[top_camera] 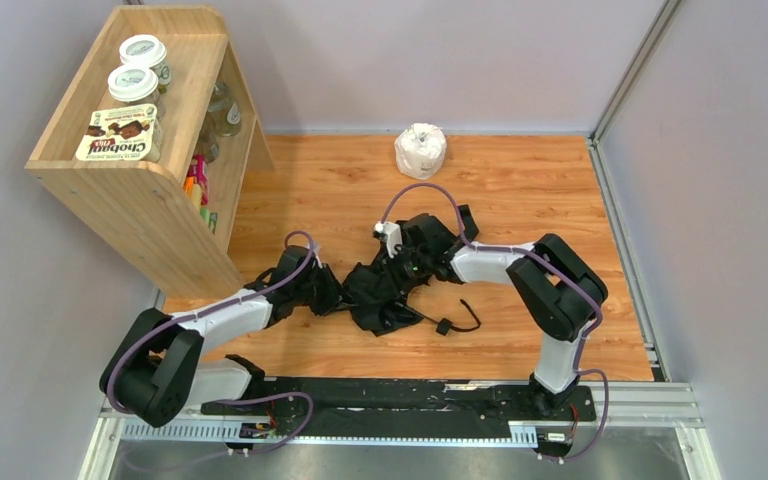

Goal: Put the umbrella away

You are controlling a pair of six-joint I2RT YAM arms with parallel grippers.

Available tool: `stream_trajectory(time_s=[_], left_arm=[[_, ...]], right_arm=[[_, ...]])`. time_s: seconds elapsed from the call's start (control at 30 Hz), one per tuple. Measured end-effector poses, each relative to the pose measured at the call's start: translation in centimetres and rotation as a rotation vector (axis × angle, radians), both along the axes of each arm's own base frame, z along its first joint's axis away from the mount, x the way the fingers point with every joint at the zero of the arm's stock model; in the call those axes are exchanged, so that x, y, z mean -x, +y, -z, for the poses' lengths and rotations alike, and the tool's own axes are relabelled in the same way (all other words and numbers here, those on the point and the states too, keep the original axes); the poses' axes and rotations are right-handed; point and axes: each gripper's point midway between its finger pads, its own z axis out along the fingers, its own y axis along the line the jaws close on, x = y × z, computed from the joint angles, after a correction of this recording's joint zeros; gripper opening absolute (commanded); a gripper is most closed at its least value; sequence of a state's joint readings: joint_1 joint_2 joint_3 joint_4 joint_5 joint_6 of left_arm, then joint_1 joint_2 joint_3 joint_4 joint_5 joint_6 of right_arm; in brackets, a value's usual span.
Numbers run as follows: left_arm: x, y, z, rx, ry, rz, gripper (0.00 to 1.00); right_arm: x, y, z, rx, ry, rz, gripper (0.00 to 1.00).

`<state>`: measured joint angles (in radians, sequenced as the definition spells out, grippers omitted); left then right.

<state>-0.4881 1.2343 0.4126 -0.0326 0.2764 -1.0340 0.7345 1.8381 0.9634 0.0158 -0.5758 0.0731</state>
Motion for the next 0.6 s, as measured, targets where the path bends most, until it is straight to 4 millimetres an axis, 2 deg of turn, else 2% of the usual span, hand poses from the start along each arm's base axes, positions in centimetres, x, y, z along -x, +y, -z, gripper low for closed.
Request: stream_trajectory(time_s=[0.1, 0.13, 0.2, 0.23, 0.27, 0.33, 0.4, 0.43, 0.5, 0.6], left_arm=[[-0.1, -0.9, -0.7, 0.044, -0.032, 0.04, 0.15], [-0.2, -1.1, -1.0, 0.058, -0.047, 0.05, 0.1], [-0.1, -1.5, -1.3, 0.078, -0.074, 0.064, 0.09], [0.0, -1.6, -1.5, 0.086, -0.087, 0.07, 0.09], [0.2, -1.7, -1.5, 0.091, -0.095, 0.075, 0.09], [0.5, -1.9, -1.4, 0.097, -0.107, 0.084, 0.08], [0.8, -1.9, -1.0, 0.093, -0.107, 0.087, 0.07], [1.0, -1.7, -0.5, 0.084, -0.101, 0.081, 0.07], [1.5, -1.3, 0.6, 0.068, -0.081, 0.071, 0.06], [2.0, -1.0, 1.4, 0.058, -0.07, 0.064, 0.06]], right_arm=[[0.1, -0.9, -0.4, -0.05, 0.093, 0.006, 0.0], [0.1, -1.2, -0.6, -0.064, 0.122, 0.01, 0.02], [0.3, -1.5, -0.7, -0.083, 0.176, 0.013, 0.07], [0.5, -1.7, -0.8, -0.084, 0.194, 0.013, 0.14], [0.6, -1.8, -0.8, -0.084, 0.206, 0.012, 0.32], [0.9, -1.9, -0.9, -0.069, 0.227, 0.012, 0.61], [1.3, -1.9, -0.8, -0.036, 0.246, 0.014, 0.78], [1.4, -1.9, -0.8, -0.02, 0.253, 0.018, 0.86], [2.0, -1.5, -1.3, 0.02, 0.241, 0.016, 0.94], [2.9, -0.8, -1.7, 0.12, 0.158, 0.025, 1.0]])
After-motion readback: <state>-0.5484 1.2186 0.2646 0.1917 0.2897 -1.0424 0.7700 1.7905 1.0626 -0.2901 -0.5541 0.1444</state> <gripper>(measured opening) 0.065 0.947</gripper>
